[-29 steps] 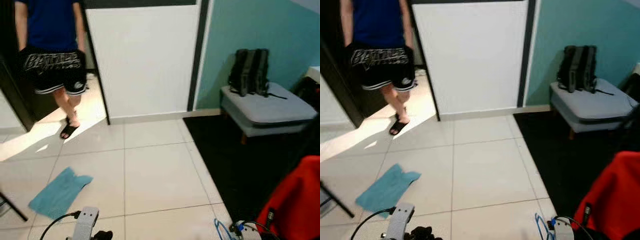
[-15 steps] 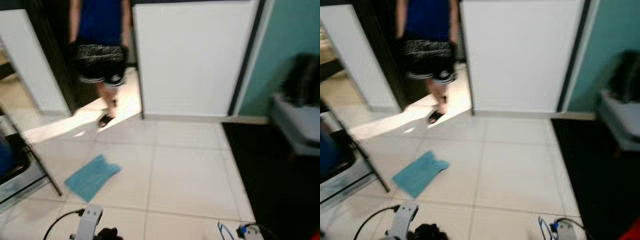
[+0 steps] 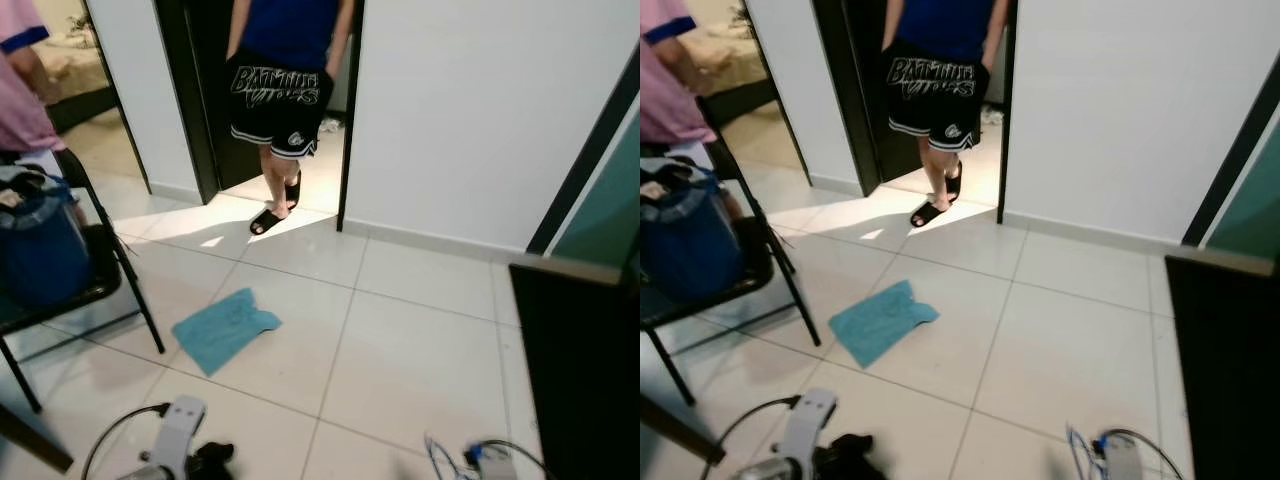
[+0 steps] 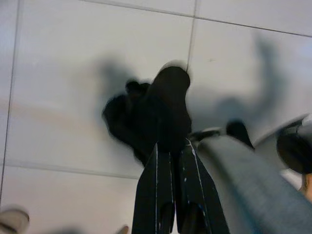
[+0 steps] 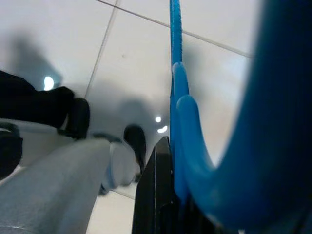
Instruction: Hang hanger
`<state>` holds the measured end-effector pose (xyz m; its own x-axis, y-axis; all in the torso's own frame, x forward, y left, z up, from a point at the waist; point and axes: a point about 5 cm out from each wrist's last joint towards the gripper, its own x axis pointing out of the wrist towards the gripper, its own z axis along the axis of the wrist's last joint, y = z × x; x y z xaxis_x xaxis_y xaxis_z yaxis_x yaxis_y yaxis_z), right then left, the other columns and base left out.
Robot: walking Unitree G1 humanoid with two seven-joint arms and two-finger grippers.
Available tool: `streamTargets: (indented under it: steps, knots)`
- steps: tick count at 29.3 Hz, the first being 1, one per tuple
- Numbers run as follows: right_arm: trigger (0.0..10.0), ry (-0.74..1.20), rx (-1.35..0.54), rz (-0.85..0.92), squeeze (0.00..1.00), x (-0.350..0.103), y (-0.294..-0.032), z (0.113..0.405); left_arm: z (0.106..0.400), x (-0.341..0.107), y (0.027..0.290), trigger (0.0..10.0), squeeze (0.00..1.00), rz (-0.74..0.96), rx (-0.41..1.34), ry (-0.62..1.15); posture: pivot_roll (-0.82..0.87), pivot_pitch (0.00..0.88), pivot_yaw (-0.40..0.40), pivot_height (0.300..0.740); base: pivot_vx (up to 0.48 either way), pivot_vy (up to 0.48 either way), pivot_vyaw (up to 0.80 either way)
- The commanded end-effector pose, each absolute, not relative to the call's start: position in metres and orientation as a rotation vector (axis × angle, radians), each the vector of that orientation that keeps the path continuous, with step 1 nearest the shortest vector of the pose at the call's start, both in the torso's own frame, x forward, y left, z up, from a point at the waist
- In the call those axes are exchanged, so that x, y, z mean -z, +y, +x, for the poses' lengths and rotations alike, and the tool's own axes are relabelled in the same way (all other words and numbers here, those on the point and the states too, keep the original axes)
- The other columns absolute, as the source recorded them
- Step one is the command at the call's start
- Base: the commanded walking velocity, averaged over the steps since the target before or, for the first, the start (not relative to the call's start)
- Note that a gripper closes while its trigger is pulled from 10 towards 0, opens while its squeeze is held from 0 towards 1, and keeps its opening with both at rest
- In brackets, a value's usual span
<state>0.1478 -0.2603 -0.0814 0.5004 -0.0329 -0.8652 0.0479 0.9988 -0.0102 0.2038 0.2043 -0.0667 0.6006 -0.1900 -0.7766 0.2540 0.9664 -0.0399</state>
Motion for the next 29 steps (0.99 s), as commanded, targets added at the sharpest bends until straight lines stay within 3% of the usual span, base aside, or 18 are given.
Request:
streamTargets:
  steps: [1, 23, 29]
  knots:
    - [10.0, 1.054, 0.044, 0.015, 0.0, 0.082, -0.259, 0.146, 0.196, 0.071, 0.206, 10.0, 0.0, 0.078, 0.262, 0.918, 0.04, 0.0, -0.001, 0.74, 0.0, 0.0, 0.77]
    - [10.0, 1.021, 0.055, 0.033, 0.0, 0.081, -0.261, 0.149, 0.206, 0.061, 0.201, 10.0, 0.0, 0.11, 0.313, 0.77, 0.02, 0.006, 0.012, 0.74, 0.0, 0.0, 0.77]
    - [10.0, 0.921, 0.113, 0.094, 0.0, 0.077, -0.262, 0.153, 0.211, 0.056, 0.196, 10.0, 0.0, 0.142, 0.374, 0.697, 0.01, 0.011, 0.015, 0.74, 0.0, 0.0, 0.0]
